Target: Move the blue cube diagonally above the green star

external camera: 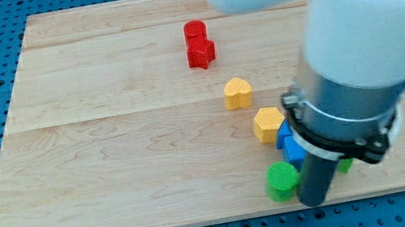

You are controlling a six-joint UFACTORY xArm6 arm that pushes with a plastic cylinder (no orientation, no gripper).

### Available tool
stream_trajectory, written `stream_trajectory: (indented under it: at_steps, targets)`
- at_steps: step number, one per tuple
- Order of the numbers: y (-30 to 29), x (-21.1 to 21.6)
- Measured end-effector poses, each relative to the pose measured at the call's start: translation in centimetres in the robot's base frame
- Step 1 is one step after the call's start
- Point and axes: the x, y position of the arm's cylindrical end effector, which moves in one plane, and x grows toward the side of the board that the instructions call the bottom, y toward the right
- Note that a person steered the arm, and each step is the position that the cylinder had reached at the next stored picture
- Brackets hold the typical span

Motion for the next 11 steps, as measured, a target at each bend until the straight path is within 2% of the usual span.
stream_trajectory:
  at_steps: [1, 2, 3, 4, 5, 6, 7, 8, 9, 10, 11]
  targets:
    - [-2.3, -3.4]
    - [-8.5, -5.6]
    - [-6.3, -6.5]
    - [-3.6, -2.9]
    - [-2.1, -1.4]
    - [-0.1, -2.4]
    - [-0.4, -6.7]
    - [1.3, -9.2]
    - [6.2, -9.6]
    - [9.6, -6.5]
    - [8.5, -3.1]
